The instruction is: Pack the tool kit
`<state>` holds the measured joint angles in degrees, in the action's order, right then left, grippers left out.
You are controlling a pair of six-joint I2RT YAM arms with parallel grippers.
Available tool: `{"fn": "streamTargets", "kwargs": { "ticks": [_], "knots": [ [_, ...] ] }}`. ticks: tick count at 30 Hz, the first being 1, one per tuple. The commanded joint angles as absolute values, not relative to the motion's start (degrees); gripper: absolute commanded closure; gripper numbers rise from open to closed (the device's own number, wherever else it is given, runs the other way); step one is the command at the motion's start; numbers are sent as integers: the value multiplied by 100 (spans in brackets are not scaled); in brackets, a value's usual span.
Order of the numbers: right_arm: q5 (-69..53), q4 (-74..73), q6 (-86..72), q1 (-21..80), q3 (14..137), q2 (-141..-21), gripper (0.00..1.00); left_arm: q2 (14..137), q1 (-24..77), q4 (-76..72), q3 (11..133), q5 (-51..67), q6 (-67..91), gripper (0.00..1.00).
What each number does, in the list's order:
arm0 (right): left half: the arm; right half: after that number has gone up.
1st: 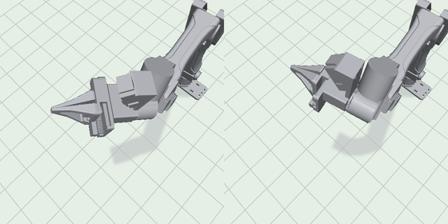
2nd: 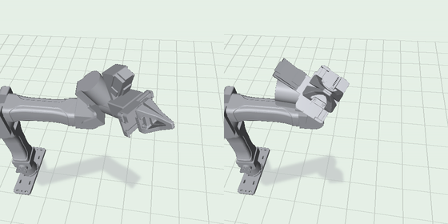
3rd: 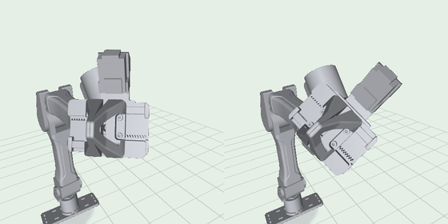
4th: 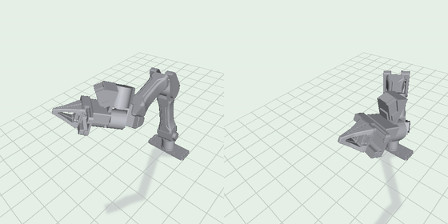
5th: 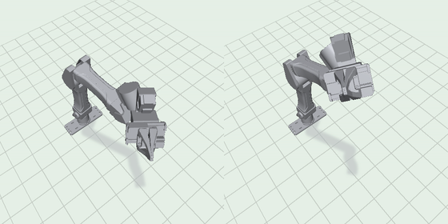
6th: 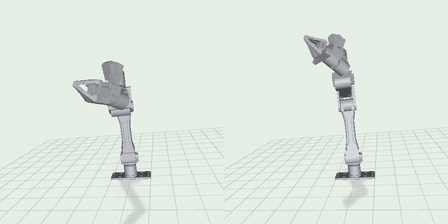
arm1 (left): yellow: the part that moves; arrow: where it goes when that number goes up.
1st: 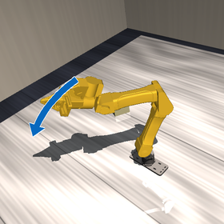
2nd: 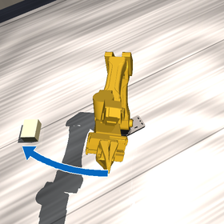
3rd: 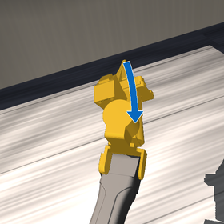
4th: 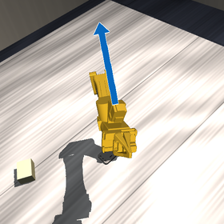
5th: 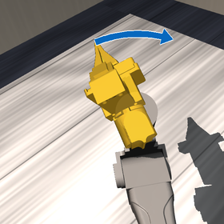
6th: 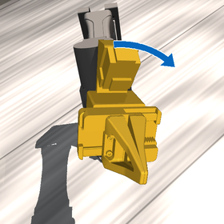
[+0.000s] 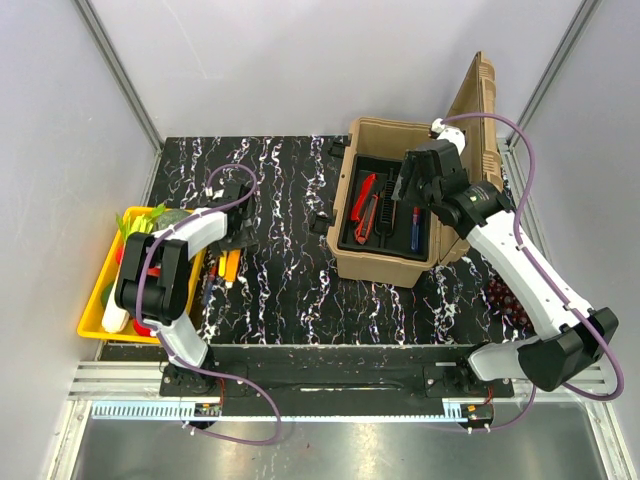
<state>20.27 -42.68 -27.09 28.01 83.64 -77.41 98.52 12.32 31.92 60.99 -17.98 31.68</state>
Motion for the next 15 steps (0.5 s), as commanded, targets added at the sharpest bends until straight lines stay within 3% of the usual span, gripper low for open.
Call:
{"fn": "streamTargets", "kwargs": {
  "ticks": [1,15],
  "knots": [
    [2065,-4078,-2698,2760,8315,-7532,30,10037,1222,2795,6144,-1556,3120,31],
    [2030,-4025,-2689,2769,8314,-7646,30,10169,1222,2707,6170,-1151,3138,37]
  ]
}}
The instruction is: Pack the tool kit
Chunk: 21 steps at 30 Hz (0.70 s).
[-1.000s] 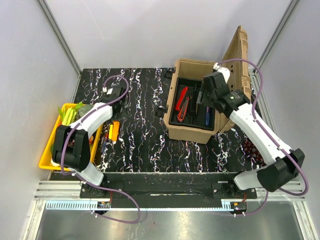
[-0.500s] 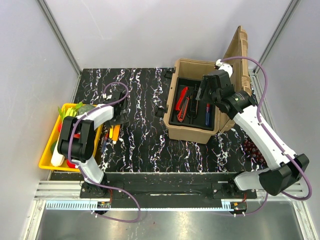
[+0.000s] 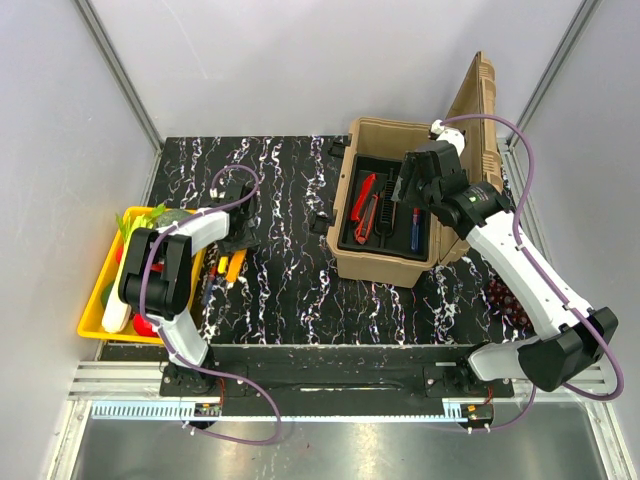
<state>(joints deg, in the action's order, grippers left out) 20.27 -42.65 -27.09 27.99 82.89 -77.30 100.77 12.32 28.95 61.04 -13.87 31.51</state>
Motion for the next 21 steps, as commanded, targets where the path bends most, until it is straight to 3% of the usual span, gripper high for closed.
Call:
{"fn": "streamTargets", "kwargs": {
  "ticks": [1,6,11,21],
  "knots": [
    [2022,-4017,-2681,2769,8297,-7664,30,10186,1222,2698,6161,-1125,3138,38],
    [2021,-3999,-2681,2769,8314,-7690,30,10309,1222,2751,6179,-1055,3076,41],
    [2004,-3964,-2681,2769,8332,-7734,30,10397,1222,2926,6205,-1134,3094,54],
    [1925,-3946,-2672,2768,8376,-7796,30,10354,1222,3085,6337,-862,3445,68]
  ]
}}
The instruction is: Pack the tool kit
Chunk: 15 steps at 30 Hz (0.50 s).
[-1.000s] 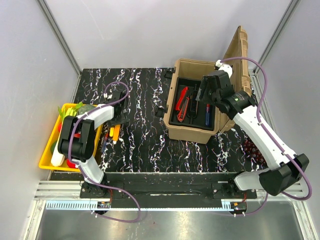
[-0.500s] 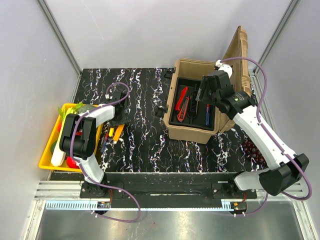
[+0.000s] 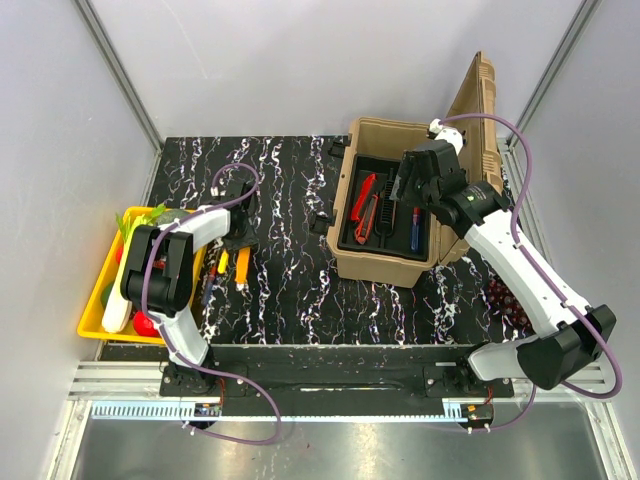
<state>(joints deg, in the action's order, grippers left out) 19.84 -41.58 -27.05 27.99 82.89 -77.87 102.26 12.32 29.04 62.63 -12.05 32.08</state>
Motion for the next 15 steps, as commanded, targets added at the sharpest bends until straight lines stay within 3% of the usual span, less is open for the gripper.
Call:
{"fn": "streamTargets", "kwargs": {
  "ticks": [1,6,10,15],
  "knots": [
    [1907,-3946,-2672,2769,8385,-7796,30,10319,1230,3050,6354,-827,3471,70],
    [1872,-3920,-2681,2769,8385,-7787,30,10160,1222,2944,6354,-668,3533,80],
    [1014,-3657,-2217,2769,8376,-7761,30,9950,1213,2944,6425,-545,3559,100],
    [-832,-2832,-1618,2760,8060,-7498,25,9616,1230,3058,6670,-466,3639,100]
  ]
}}
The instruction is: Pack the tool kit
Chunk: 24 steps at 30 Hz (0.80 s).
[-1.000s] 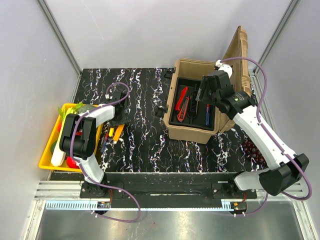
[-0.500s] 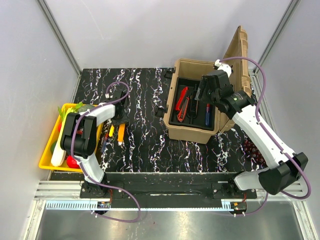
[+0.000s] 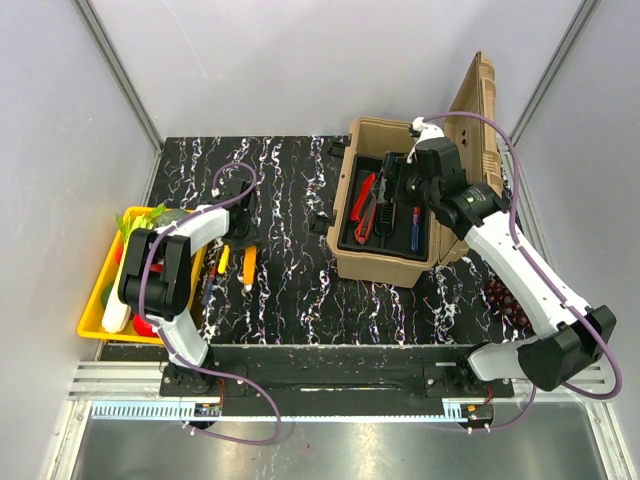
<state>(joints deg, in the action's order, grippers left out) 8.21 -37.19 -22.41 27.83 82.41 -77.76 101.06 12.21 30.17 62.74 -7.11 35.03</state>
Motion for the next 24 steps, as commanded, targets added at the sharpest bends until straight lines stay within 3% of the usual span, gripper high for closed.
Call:
{"fn": "streamTargets", "kwargs": {
  "ticks": [1,7,11,24],
  "knots": [
    [-1253,-2691,-1556,2760,7999,-7471,22,9554,1222,3119,6732,-440,3665,100],
    [-3065,-1979,-1547,2777,7779,-7541,11,9150,1230,3225,7040,-54,3805,100],
    [-3611,-1670,-1600,2874,7761,-7716,8,8816,1239,3261,7259,465,4095,100],
    [-2181,-2118,-1872,3779,8657,-8797,13,8235,2117,2435,8454,1423,5554,100]
  ]
}}
